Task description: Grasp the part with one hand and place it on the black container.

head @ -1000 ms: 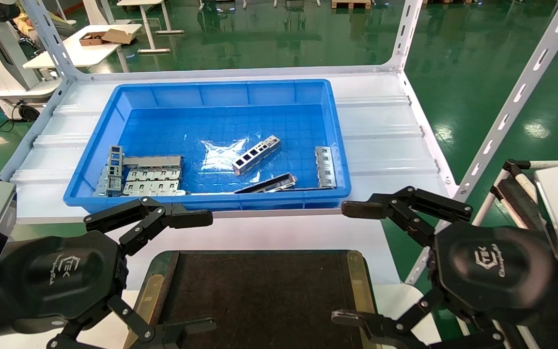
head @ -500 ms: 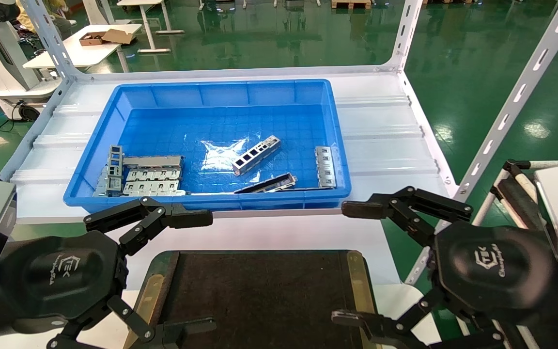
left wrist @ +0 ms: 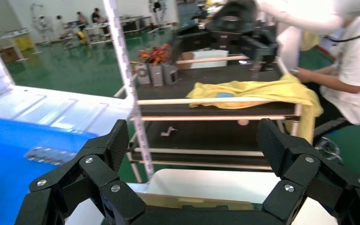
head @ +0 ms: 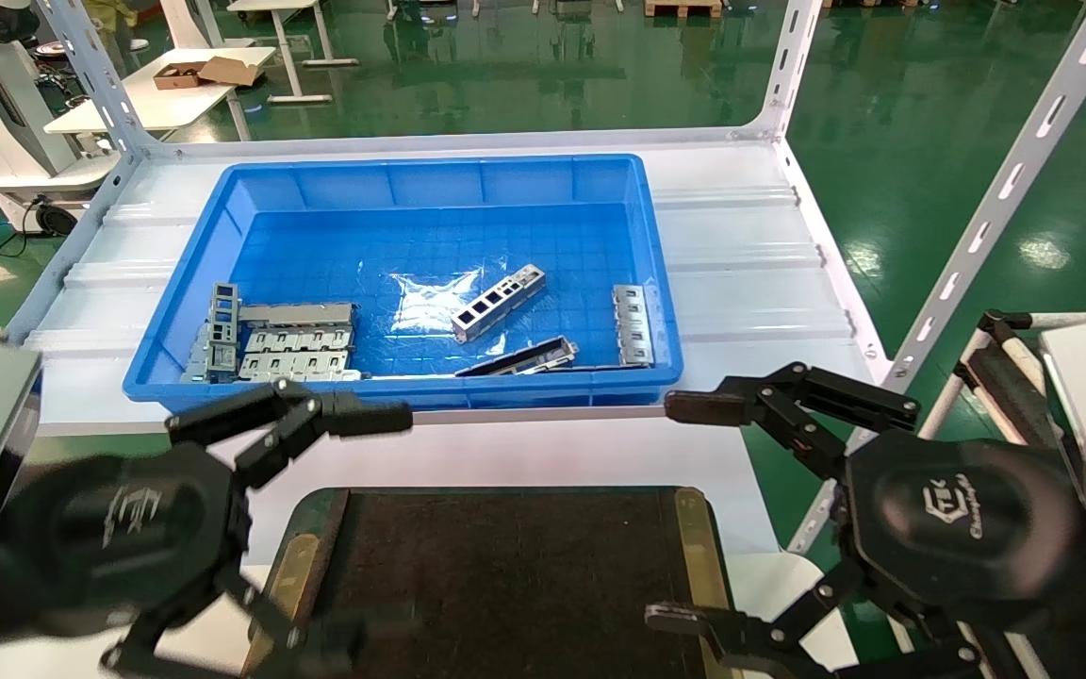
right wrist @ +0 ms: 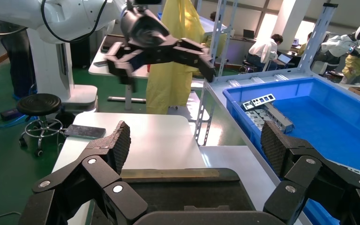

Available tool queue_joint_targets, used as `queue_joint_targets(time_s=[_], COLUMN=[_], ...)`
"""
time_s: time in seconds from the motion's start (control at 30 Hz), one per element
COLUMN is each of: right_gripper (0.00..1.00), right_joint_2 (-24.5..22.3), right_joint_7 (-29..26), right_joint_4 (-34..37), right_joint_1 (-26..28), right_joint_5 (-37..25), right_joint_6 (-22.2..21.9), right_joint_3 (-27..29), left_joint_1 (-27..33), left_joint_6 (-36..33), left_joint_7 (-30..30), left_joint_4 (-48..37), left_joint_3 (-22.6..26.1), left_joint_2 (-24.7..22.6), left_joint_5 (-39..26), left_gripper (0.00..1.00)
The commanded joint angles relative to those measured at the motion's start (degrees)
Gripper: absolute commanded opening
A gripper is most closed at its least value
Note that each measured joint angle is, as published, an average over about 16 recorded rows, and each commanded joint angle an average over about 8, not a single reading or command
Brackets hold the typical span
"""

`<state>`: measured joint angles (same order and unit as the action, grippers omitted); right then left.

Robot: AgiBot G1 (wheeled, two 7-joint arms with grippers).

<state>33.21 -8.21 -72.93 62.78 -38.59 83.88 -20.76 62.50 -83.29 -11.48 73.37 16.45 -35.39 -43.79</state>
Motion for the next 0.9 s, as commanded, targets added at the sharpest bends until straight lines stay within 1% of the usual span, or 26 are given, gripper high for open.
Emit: queue_joint_targets(time_s=[0.03, 0.2, 0.4, 0.63, 0.9], right_gripper=[1.00, 1.00, 1.00, 1.00, 1.00], right_joint_2=[0.00, 0.00, 0.00, 0.00, 0.00], right_joint_7=[0.00, 0.01, 0.01, 0.01, 0.01], right_joint_4=[0.01, 0.01, 0.01, 0.01, 0.01], right_joint_1=[0.00, 0.01, 0.01, 0.01, 0.01], right_joint_5=[0.00, 0.00, 0.01, 0.01, 0.01], right_joint_6=[0.00, 0.01, 0.01, 0.00, 0.00], right_joint_3=[0.00, -0.01, -0.01, -0.02, -0.02], left_joint_1=[0.21, 1.76, 5.21, 10.60, 16.68], left_joint_6=[0.69, 3.81, 8.34, 14.43, 22.04], left_joint_7=[-0.26, -1.11, -1.71, -1.55, 0.38], left_joint_4=[-0.02, -0.30, -3.06, -10.18, -21.89], left_joint_3=[0.08, 1.07, 3.12, 6.51, 10.01], left_joint_2=[0.00, -1.25, -4.62, -11.01, -19.69], left_joint_5=[-0.49, -3.60, -9.02, -16.79, -24.76], left_gripper=[1.00, 1.00, 1.00, 1.00, 1.00])
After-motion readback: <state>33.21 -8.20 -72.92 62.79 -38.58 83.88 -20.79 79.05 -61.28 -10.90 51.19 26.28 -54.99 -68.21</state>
